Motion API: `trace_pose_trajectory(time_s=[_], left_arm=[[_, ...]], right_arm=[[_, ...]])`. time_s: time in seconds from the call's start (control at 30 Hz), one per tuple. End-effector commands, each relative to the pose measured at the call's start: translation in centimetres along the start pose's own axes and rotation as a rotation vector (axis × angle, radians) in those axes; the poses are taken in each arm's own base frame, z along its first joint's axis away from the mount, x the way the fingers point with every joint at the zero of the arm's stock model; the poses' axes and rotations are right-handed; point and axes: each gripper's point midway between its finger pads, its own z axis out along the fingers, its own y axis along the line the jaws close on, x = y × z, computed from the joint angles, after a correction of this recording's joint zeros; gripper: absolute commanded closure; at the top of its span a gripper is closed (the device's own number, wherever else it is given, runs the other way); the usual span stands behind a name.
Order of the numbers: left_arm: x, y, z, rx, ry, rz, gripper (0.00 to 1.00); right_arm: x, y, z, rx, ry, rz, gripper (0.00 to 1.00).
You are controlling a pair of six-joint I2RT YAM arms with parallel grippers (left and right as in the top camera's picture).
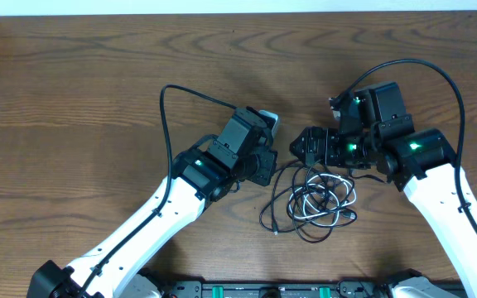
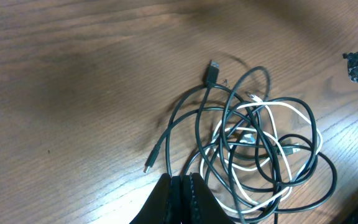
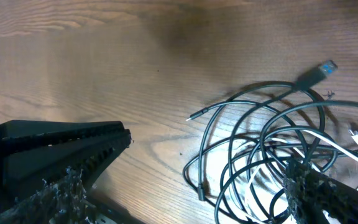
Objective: Untangle cables
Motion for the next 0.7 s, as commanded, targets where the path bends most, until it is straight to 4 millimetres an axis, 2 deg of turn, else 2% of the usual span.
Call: trace_pose_trajectory(time_s=[0.0,0.17,0.27,0.43,0.67], left_arm=[[-0.3,0.6,-0.2,-0.039,-0.017,-0.013,0.92],[-1.3,3.8,-1.2,-0.223,-0.094,-0.131,0.93],[-2.0,5.0,-1.9,-0.27,-0.139,-0.184,0.93],[-2.1,5.7,-3.3,-0.282,-0.153,-0.205,0.93],[-2.2,5.5,-4.3,-0.276,-0.172,-0.205,0.93]], right_arm=[[0.0,0.0,-0.1,0.006,-0.006,0.0,0.01],[0.0,0.0,-0.1,0.006,-0.006,0.0,0.01],[0.0,0.0,-0.1,0.006,-0.006,0.0,0.01],[0.0,0.0,-0.1,0.006,-0.006,0.0,0.01],[0.0,0.0,-0.1,0.006,-0.006,0.0,0.01]])
